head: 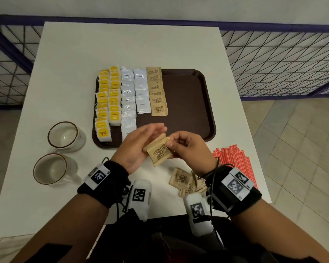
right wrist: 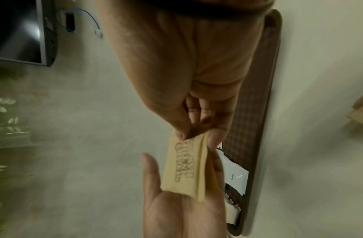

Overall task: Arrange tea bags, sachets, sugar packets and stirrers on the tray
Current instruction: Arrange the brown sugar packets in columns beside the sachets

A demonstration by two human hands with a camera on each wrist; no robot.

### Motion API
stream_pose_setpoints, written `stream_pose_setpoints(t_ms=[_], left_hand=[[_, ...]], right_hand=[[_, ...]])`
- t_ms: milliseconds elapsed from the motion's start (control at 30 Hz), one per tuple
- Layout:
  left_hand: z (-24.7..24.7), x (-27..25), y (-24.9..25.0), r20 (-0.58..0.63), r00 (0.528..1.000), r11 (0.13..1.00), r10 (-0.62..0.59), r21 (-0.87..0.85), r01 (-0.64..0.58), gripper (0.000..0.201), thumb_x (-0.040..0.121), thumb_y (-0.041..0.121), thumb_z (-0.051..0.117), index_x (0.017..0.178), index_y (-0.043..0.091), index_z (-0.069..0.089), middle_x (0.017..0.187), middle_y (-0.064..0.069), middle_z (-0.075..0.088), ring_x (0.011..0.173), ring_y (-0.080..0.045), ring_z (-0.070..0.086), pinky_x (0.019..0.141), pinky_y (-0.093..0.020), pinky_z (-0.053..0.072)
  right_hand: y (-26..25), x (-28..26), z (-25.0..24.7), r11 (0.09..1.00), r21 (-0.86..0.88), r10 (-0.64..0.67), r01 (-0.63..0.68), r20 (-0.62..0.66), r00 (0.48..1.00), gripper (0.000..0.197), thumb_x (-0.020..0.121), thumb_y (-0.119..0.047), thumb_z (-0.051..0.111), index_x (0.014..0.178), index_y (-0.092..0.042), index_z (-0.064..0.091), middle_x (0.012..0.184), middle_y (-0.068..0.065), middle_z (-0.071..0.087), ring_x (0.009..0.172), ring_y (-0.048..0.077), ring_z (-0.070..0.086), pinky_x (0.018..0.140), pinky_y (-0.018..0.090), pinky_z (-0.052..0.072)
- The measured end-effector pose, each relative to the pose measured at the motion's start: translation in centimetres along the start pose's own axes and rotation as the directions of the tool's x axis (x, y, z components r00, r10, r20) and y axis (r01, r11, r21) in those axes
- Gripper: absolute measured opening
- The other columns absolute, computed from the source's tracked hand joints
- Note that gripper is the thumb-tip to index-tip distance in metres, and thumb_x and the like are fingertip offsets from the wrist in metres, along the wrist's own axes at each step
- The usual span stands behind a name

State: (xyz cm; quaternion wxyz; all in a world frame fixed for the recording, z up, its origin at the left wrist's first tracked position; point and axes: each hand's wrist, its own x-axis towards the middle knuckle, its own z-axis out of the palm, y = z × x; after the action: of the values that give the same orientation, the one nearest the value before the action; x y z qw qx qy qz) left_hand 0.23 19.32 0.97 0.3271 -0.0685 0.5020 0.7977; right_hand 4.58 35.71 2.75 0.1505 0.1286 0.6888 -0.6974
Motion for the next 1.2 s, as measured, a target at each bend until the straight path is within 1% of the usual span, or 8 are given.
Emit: stream_pose_setpoints(t_ms=[67,267,400,567,700,867,1000,1200], left_hand=[[0.1,-0.2,-1.0,0.103,0.99,0.976,-0.091,-0.188,0.109,0.073,0.065,0.041,0.08,0.125,0.008,0.054,0.124,-0.011,0.062,0.113,-0.022,0.06,0.091,-0.035,0.053],[1.1,-0.6,-2.7,0.058,0.997,0.993,-0.052,-0.102,0.057,0.037,0.094,-0.004,0.039,0.125,0.008,0.052,0.116,-0.015,0.065,0.109,-0.026,0.062,0.095,-0.039,0.049],[-0.1,-0.7,-3.4,-0.08,0.995,0.942,-0.052,0.328,0.075,0.038,0.09,-0.007,0.038,0.108,0.017,0.061,0.08,-0.005,0.061,0.079,-0.017,0.06,0.072,-0.031,0.055],[-0.7,0.2,-5.6,0.194,0.978,0.348,-0.08,0.925,-0.154,0.023,0.083,0.016,0.064,0.102,0.031,0.066,0.096,0.008,0.063,0.076,0.006,0.052,0.076,-0.014,0.042],[0.8,1.7,-7.6,0.296,0.931,0.092,-0.211,0.955,-0.283,0.053,0.075,0.038,0.073,0.125,0.028,0.056,0.121,0.009,0.045,0.104,-0.007,0.051,0.094,-0.028,0.045],[1.7,2.9,-8.7,0.317,0.911,-0.243,-0.265,0.892,-0.381,0.064,0.075,0.049,0.069,0.131,0.027,0.045,0.123,0.005,0.04,0.103,-0.018,0.052,0.082,-0.034,0.047],[1.3,3.5,-8.3,0.28,0.934,-0.262,-0.223,0.905,-0.334,0.042,0.08,0.044,0.065,0.116,0.028,0.049,0.11,0.004,0.049,0.101,-0.02,0.049,0.08,-0.035,0.043],[-0.2,3.9,-8.1,0.24,0.952,0.026,-0.189,0.971,-0.24,0.016,0.084,0.027,0.063,0.088,0.025,0.047,0.088,0.005,0.05,0.085,-0.02,0.052,0.075,-0.034,0.045]], right_hand=[[0.2,0.1,0.3,0.999,0.032,-0.022,0.024,-0.052,0.998,0.004,0.088,-0.001,0.058,0.088,-0.002,0.062,0.082,0.018,0.066,0.075,0.025,0.065,0.068,0.031,0.059],[1.4,0.0,-2.0,0.938,-0.321,-0.207,0.13,-0.219,0.954,0.005,0.081,-0.007,0.069,0.083,-0.011,0.066,0.083,0.006,0.065,0.069,0.005,0.056,0.066,0.012,0.046],[3.4,-1.9,-7.2,0.819,-0.572,-0.105,-0.048,-0.232,0.967,0.005,0.081,-0.013,0.069,0.078,-0.016,0.066,0.08,-0.002,0.067,0.071,0.014,0.06,0.067,0.023,0.049],[6.7,-6.0,-10.6,0.484,-0.863,0.167,-0.149,-0.076,0.983,0.029,0.079,-0.015,0.071,0.106,-0.021,0.061,0.101,-0.009,0.054,0.091,0.012,0.053,0.073,0.01,0.043],[8.5,-7.4,-10.0,0.224,-0.974,0.215,0.021,0.071,0.974,0.086,0.072,-0.034,0.075,0.143,-0.035,0.026,0.145,-0.004,0.027,0.121,0.018,0.035,0.101,0.031,0.035],[9.5,-5.8,-8.3,0.096,-0.994,0.188,0.051,0.069,0.98,0.099,0.075,-0.039,0.07,0.147,-0.038,0.003,0.155,-0.002,0.008,0.133,0.024,0.024,0.107,0.043,0.029],[9.8,-3.7,-7.9,0.164,-0.986,0.177,0.036,0.066,0.982,0.094,0.072,-0.035,0.074,0.145,-0.035,0.016,0.146,-0.002,0.025,0.128,0.023,0.028,0.105,0.044,0.034],[9.6,-0.9,-7.4,0.352,-0.936,0.208,-0.034,0.042,0.977,0.072,0.067,-0.024,0.08,0.129,-0.023,0.043,0.121,0.003,0.043,0.109,0.023,0.042,0.097,0.035,0.042]])
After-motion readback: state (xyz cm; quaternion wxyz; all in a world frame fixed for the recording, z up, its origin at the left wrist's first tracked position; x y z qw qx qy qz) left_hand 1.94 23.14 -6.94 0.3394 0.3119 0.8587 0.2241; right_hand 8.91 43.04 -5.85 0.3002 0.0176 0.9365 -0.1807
